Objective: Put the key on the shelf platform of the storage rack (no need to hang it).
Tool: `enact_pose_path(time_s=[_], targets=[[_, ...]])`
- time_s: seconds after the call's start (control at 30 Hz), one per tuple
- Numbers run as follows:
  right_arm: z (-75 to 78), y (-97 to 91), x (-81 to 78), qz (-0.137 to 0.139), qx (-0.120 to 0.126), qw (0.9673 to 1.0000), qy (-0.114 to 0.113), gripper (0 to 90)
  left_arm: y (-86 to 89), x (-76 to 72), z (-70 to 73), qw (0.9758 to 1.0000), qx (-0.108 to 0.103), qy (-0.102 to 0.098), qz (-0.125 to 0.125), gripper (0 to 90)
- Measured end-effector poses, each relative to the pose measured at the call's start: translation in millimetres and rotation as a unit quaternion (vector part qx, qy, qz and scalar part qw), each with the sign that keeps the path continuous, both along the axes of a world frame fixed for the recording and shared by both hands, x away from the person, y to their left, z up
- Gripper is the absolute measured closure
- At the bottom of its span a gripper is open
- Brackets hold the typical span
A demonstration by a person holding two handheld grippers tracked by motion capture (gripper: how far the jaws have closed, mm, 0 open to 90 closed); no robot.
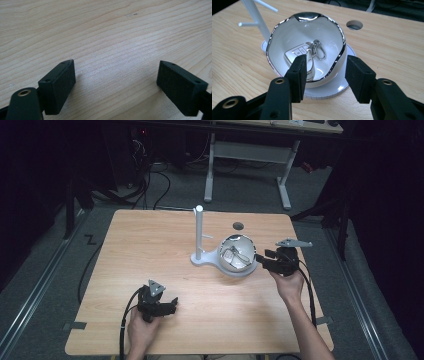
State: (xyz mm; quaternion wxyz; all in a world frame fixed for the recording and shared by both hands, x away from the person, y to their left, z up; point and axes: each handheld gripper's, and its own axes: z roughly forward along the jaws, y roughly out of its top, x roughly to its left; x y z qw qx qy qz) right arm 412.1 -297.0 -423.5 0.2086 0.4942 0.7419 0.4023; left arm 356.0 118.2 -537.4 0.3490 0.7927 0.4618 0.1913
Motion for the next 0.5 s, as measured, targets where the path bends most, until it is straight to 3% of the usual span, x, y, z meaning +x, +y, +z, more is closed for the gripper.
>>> enact_pose_path(time_s=[0.5], targets=[[-0.8, -27.8, -25.2, -0.017, 0.020, 0.9997, -0.004, 52.8, 0.0, 0.0, 0.0, 1.0000, 0.000, 0.000, 0.000, 15.9]])
